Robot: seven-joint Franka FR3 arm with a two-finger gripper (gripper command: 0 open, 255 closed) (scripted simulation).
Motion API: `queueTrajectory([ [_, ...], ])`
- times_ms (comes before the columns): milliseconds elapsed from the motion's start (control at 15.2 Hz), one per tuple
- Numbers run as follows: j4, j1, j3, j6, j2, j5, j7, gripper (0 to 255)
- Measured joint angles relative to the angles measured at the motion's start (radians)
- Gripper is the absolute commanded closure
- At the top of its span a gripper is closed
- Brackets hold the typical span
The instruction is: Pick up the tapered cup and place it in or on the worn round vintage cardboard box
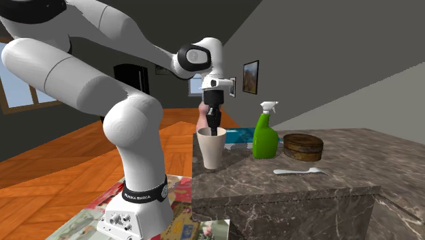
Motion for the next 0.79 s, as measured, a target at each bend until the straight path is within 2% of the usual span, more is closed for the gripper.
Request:
queueTrajectory([
  [792, 0.138, -0.029, -0.077, -0.167, -0.035, -0.071, -0.014, 255],
])
